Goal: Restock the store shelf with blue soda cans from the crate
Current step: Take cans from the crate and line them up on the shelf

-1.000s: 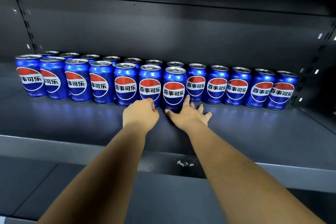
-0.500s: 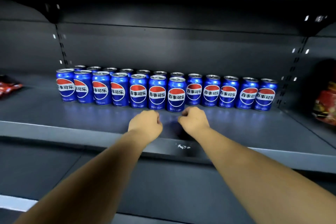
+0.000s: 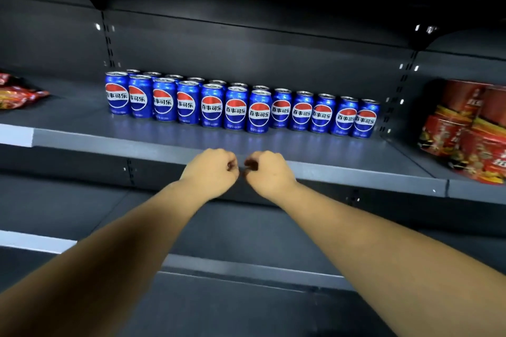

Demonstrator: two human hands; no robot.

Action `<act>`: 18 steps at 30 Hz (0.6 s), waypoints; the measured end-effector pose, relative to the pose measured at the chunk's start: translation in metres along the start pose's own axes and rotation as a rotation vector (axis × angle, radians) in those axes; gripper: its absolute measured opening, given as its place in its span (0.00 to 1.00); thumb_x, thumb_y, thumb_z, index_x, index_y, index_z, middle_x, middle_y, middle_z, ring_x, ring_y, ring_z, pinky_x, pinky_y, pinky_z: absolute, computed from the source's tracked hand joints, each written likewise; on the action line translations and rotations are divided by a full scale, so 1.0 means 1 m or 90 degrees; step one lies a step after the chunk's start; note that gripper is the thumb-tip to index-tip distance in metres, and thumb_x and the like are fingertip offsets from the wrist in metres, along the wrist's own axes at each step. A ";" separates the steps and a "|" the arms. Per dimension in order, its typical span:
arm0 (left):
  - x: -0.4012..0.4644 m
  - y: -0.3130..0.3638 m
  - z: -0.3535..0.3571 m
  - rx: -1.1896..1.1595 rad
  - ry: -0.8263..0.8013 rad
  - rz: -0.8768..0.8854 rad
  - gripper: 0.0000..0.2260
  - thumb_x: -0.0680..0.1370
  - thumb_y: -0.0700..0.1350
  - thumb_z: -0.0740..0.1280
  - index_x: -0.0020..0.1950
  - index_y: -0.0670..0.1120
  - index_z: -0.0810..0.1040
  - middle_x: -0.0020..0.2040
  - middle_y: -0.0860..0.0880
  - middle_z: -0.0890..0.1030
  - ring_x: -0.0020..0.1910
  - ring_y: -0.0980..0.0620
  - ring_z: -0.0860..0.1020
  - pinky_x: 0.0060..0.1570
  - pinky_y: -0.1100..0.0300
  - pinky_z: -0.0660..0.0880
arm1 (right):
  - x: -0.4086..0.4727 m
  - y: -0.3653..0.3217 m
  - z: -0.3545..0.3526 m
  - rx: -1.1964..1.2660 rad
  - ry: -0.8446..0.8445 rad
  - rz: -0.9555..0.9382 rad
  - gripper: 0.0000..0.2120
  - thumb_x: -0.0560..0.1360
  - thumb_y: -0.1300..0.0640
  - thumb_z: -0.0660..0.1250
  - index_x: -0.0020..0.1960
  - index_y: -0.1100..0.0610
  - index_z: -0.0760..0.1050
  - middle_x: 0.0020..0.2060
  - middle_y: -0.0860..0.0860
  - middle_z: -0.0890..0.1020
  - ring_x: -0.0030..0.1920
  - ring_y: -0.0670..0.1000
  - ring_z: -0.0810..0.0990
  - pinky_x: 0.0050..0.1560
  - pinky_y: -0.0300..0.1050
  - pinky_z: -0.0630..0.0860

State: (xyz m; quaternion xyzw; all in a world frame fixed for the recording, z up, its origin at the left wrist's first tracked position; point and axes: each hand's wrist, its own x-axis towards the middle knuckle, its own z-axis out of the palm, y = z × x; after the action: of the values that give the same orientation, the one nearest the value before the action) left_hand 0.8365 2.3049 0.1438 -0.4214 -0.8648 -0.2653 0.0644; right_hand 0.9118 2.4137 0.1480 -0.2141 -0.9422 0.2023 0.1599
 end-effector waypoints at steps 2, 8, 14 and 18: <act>-0.018 -0.007 -0.003 0.030 -0.020 0.011 0.07 0.77 0.44 0.62 0.47 0.45 0.79 0.40 0.48 0.78 0.47 0.45 0.77 0.44 0.57 0.73 | -0.017 -0.010 0.010 0.005 -0.003 0.002 0.11 0.73 0.62 0.62 0.53 0.59 0.78 0.51 0.56 0.81 0.54 0.57 0.78 0.51 0.48 0.77; -0.075 -0.042 -0.012 0.096 -0.078 0.054 0.09 0.78 0.46 0.60 0.51 0.47 0.79 0.46 0.47 0.81 0.48 0.45 0.78 0.47 0.55 0.75 | -0.071 -0.044 0.048 0.018 -0.038 0.069 0.07 0.72 0.62 0.61 0.48 0.59 0.77 0.44 0.57 0.80 0.47 0.58 0.78 0.44 0.46 0.77; -0.149 -0.084 0.005 0.092 -0.158 0.051 0.09 0.78 0.46 0.60 0.49 0.47 0.79 0.46 0.47 0.81 0.47 0.45 0.78 0.44 0.56 0.75 | -0.129 -0.057 0.108 0.079 -0.090 0.163 0.12 0.74 0.60 0.63 0.55 0.60 0.78 0.49 0.56 0.81 0.48 0.57 0.80 0.49 0.50 0.80; -0.186 -0.104 0.034 0.131 -0.211 0.045 0.10 0.78 0.47 0.59 0.51 0.48 0.79 0.46 0.48 0.80 0.48 0.46 0.78 0.39 0.59 0.70 | -0.163 -0.054 0.148 0.076 -0.150 0.202 0.11 0.74 0.61 0.62 0.53 0.58 0.78 0.47 0.56 0.79 0.46 0.56 0.79 0.41 0.43 0.76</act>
State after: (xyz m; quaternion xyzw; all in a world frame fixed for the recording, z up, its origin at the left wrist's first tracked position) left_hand 0.8796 2.1408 0.0111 -0.4803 -0.8710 -0.0999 -0.0265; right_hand 0.9761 2.2465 0.0083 -0.3251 -0.8950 0.3043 0.0269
